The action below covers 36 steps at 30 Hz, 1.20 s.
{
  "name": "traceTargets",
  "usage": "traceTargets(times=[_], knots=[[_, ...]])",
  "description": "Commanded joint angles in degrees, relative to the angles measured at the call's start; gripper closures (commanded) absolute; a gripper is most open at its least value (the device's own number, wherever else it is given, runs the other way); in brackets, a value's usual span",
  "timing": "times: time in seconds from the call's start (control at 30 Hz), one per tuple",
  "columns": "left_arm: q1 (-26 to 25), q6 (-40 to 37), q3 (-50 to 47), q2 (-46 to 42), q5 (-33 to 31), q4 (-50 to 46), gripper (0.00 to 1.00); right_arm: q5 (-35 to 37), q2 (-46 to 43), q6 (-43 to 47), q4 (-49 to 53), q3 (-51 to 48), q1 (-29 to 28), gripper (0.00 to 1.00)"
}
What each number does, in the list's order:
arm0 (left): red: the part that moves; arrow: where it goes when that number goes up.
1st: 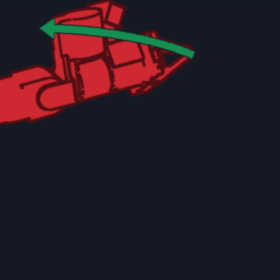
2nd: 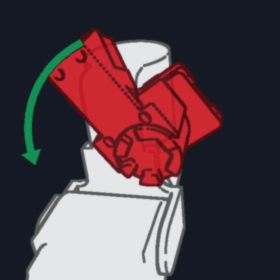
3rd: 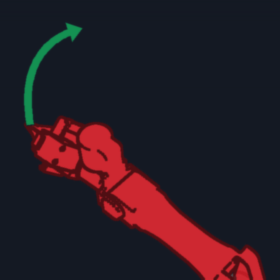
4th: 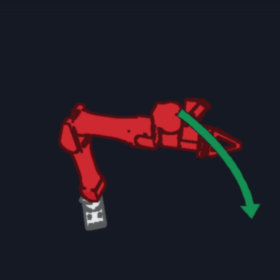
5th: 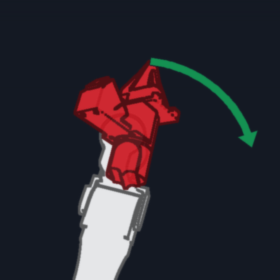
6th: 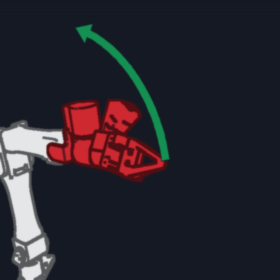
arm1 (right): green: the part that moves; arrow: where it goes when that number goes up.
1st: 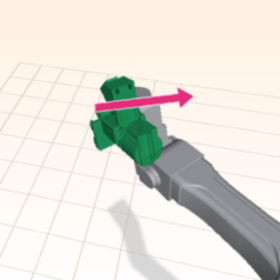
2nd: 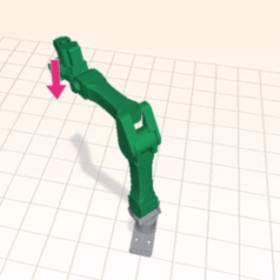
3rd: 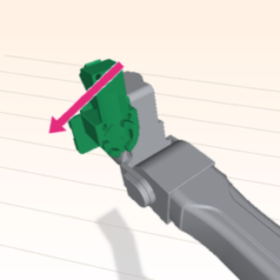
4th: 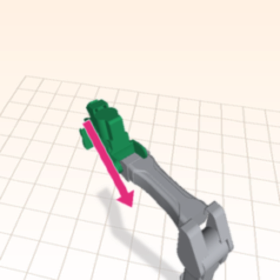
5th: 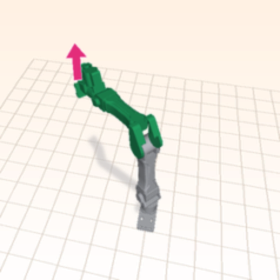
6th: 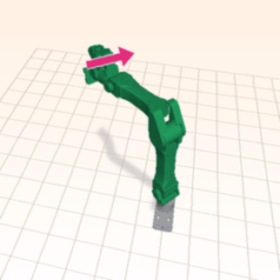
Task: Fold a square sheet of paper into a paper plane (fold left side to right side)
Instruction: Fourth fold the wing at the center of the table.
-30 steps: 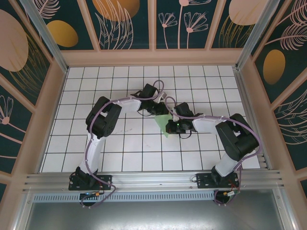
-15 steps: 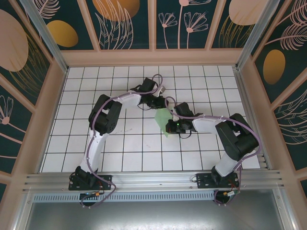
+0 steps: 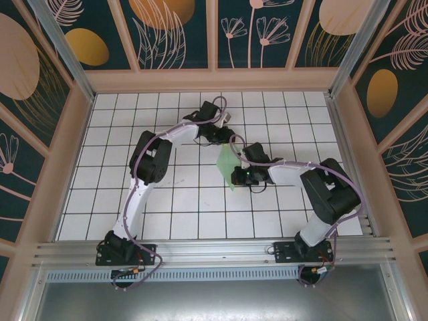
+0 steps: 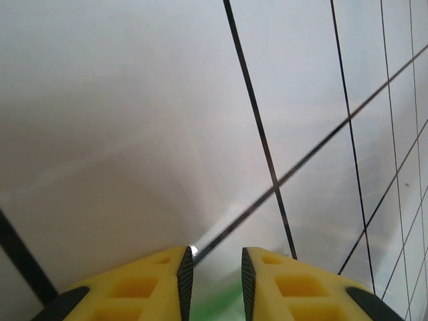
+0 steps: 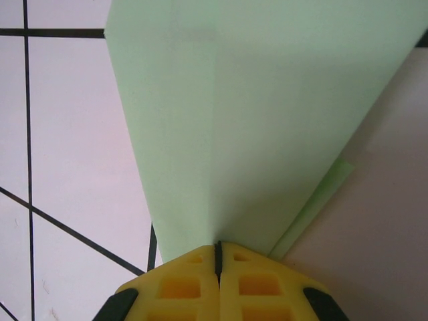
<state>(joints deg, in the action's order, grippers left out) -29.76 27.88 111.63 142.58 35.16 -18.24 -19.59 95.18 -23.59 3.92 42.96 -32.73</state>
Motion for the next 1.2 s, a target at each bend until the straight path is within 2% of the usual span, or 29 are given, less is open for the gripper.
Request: traceTargets(times=[0.0, 0.17, 0.3, 0.43, 0.47, 0.67, 0.87, 1.17], knots=[[5.1, -2.7, 2.1, 3.9, -12.5, 3.6, 0.70, 1.3, 2.0, 1.7, 16.4, -4.3, -0.8, 1.00], [6.3, -3.3, 0.6, 1.2, -12.7, 3.5, 0.68, 1.2, 1.3, 3.0, 17.5, -4.0, -0.3, 1.00], [7.2, -3.8, -5.8, -5.2, -13.4, 6.5, 0.68, 0.8, 0.1, 4.5, 18.0, -3.2, 1.0, 1.00], [7.4, -4.3, -16.2, -14.9, -13.7, 10.7, 0.69, 0.1, -1.0, 7.0, 19.0, -2.1, 1.1, 1.00], [7.4, -3.9, -20.1, -17.8, -12.7, 12.7, 0.69, -0.2, -1.2, 7.6, 19.0, -2.0, 2.9, 1.00], [4.8, 1.1, -40.5, -30.9, -4.4, 26.5, 0.71, -2.2, -1.7, 8.3, 16.8, -2.2, 3.5, 1.00], [-2.1, 3.6, -43.1, -31.0, -1.0, 29.9, 0.72, -2.3, -1.7, 8.7, 17.0, -1.8, 3.5, 1.00], [-5.9, 5.7, -38.9, -22.3, 0.0, 31.2, 0.73, -2.4, -1.9, 8.7, 16.9, -2.0, 3.6, 1.00]])
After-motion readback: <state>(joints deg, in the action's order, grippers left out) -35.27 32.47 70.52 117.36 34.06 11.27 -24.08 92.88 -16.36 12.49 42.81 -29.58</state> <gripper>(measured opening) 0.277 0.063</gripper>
